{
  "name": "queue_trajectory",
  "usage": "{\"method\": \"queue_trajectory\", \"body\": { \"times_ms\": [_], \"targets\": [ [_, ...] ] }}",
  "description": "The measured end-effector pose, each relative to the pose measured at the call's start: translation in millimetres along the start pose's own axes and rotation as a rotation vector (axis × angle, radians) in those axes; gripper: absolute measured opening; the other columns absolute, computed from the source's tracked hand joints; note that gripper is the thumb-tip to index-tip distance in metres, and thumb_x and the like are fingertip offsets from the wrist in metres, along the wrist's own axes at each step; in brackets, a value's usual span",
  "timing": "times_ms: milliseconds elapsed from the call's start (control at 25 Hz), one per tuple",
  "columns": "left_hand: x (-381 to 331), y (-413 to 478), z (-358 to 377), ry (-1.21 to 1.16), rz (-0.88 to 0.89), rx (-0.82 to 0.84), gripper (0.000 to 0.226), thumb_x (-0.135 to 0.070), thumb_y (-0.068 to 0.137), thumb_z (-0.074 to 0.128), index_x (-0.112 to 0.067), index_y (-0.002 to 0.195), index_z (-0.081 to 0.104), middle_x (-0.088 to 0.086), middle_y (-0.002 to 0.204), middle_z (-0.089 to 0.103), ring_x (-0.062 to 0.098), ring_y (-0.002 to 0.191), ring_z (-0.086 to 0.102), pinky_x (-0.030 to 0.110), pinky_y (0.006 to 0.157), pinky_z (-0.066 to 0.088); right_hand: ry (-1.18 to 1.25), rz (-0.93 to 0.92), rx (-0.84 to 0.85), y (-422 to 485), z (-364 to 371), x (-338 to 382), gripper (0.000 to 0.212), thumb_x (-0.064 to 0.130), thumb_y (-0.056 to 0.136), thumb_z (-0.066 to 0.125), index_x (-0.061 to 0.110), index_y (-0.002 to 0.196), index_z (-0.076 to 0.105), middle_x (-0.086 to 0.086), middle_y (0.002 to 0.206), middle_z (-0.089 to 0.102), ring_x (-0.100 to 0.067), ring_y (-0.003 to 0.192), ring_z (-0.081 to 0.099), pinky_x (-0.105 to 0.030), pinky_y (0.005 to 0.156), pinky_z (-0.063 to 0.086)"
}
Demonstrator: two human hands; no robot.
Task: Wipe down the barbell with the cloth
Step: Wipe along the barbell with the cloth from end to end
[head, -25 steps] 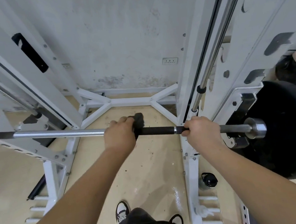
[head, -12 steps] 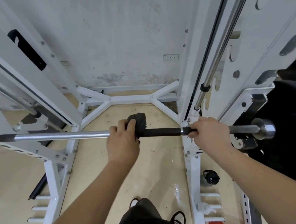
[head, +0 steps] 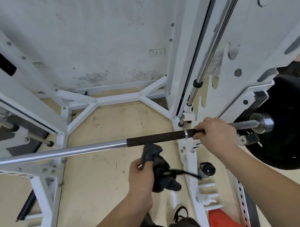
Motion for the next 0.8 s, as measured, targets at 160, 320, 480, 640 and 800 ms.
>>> {"method": "queue_trajectory", "body": {
  "times_ms": [160, 320, 480, 640, 800],
  "targets": [
    [-9, 25, 4, -0.601, -0.148, -0.005, 0.028, -0.013, 0.096, 0.06, -0.006, 0.123, 0.064, 0.024, 0.119, 0.074, 0.039, 0.098, 0.075, 0.028, 0.056, 0.058, 0.01, -0.016, -0.011, -1, 2, 0, 0.012, 0.032, 0.094, 0.064, 0.031, 0.097, 0.076, 0.008, 0.084, 0.053, -0.015, 0.086, 0.046, -0.026, 0.051, 0.022],
    [-14, 14, 57, -0.681, -0.12, -0.009, 0.034, -0.01, 0.094, 0.054, -0.009, 0.128, 0.059, 0.025, 0.112, 0.074, 0.031, 0.082, 0.072, 0.031, 0.06, 0.06, -0.024, -0.085, -0.017, -1, 1, -3, 0.014, 0.034, 0.095, 0.061, 0.03, 0.097, 0.074, 0.007, 0.087, 0.056, -0.016, 0.086, 0.049, -0.027, 0.052, 0.026],
    [-1, -10, 109, -0.434, -0.16, 0.007, 0.019, -0.013, 0.101, 0.058, -0.01, 0.118, 0.066, 0.024, 0.112, 0.075, 0.037, 0.083, 0.073, 0.038, 0.055, 0.06, -0.109, -0.201, -0.003, 1, 1, -6, 0.017, 0.024, 0.096, 0.055, 0.027, 0.098, 0.072, 0.004, 0.093, 0.056, -0.021, 0.1, 0.057, -0.029, 0.06, 0.035],
    [-15, 7, 60, -0.694, 0.023, -0.239, 0.017, 0.002, 0.097, 0.051, -0.005, 0.103, 0.066, 0.027, 0.106, 0.071, 0.035, 0.068, 0.066, 0.034, 0.052, 0.057, -0.064, -0.285, -0.01, -1, 5, -17, 0.022, 0.036, 0.1, 0.053, 0.029, 0.105, 0.074, 0.006, 0.09, 0.055, -0.018, 0.092, 0.053, -0.029, 0.059, 0.035],
    [-8, -5, 85, -0.569, 0.021, -0.243, 0.021, -0.009, 0.1, 0.056, -0.012, 0.12, 0.063, 0.016, 0.117, 0.072, 0.039, 0.101, 0.073, 0.052, 0.088, 0.062, -0.08, -0.312, -0.037, 0, 7, -16, 0.021, 0.034, 0.101, 0.054, 0.027, 0.102, 0.074, 0.007, 0.085, 0.047, -0.017, 0.088, 0.049, -0.029, 0.057, 0.033]
  ]
}}
Point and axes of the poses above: each hand's wrist, its own y-axis towards the middle knuckle, its own z-axis out of the palm, x = y × z, the point moved 3 cm from there along y, towards the middle knuckle
